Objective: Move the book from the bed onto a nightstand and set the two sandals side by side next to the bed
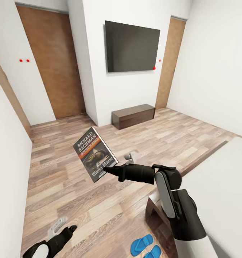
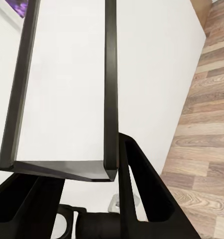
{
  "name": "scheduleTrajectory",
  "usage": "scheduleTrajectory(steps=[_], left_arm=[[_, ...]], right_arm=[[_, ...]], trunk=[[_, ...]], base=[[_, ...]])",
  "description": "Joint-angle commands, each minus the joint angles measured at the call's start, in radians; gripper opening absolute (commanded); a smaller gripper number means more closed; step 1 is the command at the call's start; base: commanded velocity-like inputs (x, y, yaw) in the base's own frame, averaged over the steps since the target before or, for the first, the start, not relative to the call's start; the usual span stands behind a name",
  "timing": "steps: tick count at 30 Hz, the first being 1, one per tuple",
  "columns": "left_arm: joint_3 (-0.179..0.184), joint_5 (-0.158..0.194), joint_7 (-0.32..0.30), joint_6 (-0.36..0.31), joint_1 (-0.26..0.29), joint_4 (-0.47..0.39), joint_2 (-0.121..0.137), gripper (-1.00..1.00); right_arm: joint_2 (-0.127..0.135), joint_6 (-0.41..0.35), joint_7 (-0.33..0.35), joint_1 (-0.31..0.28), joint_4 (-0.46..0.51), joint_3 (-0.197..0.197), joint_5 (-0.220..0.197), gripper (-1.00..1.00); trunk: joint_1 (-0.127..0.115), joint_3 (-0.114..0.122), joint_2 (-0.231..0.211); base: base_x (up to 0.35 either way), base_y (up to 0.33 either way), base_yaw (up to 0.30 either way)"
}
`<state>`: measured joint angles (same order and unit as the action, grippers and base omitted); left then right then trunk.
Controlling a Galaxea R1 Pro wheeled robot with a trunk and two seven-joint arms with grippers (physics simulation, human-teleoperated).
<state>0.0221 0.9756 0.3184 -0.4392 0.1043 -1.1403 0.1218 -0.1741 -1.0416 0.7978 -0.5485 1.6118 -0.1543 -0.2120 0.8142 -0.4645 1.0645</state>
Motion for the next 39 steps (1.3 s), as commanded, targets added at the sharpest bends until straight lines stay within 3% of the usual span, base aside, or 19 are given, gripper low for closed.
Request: scheduleTrajectory(steps=[1, 15, 20, 27, 30, 39], left_arm=[[0.003, 0.010, 0.010, -0.001, 0.002, 0.000, 0.001, 1.00], [0.009, 0.006, 0.012, -0.002, 0.011, 0.011, -0.001, 1.00], [0.013, 0.004, 0.013, -0.002, 0.073, 0.065, -0.003, 1.00], [0.067, 0.003, 0.009, 0.005, 0.196, 0.228, -0.005, 1.00], [0.102, 0.002, 0.008, 0.010, 0.240, 0.291, -0.028, 1.00], [0.182, 0.000, 0.008, 0.015, 0.267, 0.338, -0.048, 1.00]], right_arm=[[0.000, -0.006, 0.003, -0.001, 0.000, 0.001, -0.001, -1.00], [0.000, -0.006, 0.003, -0.001, 0.000, 0.002, -0.001, -1.00], [0.000, -0.006, 0.003, -0.001, 0.000, 0.002, -0.001, -1.00], [0.000, -0.006, 0.000, -0.002, 0.000, 0.002, -0.002, -1.00], [0.000, -0.006, -0.001, -0.002, 0.000, 0.002, -0.002, -1.00], [0.000, -0.006, -0.005, -0.005, -0.007, 0.005, -0.002, -1.00]], trunk=[[0.000, 0.000, 0.001], [0.000, 0.020, 0.001], [0.000, 0.026, 0.001], [0.000, 0.035, 0.001], [0.000, 0.039, 0.001], [0.000, 0.049, 0.001]], base=[[0.000, 0.000, 0.169], [0.000, 0.000, 0.175], [0.000, 0.000, 0.184], [0.000, 0.000, 0.195], [0.000, 0.000, 0.204], [0.000, 0.000, 0.224]])
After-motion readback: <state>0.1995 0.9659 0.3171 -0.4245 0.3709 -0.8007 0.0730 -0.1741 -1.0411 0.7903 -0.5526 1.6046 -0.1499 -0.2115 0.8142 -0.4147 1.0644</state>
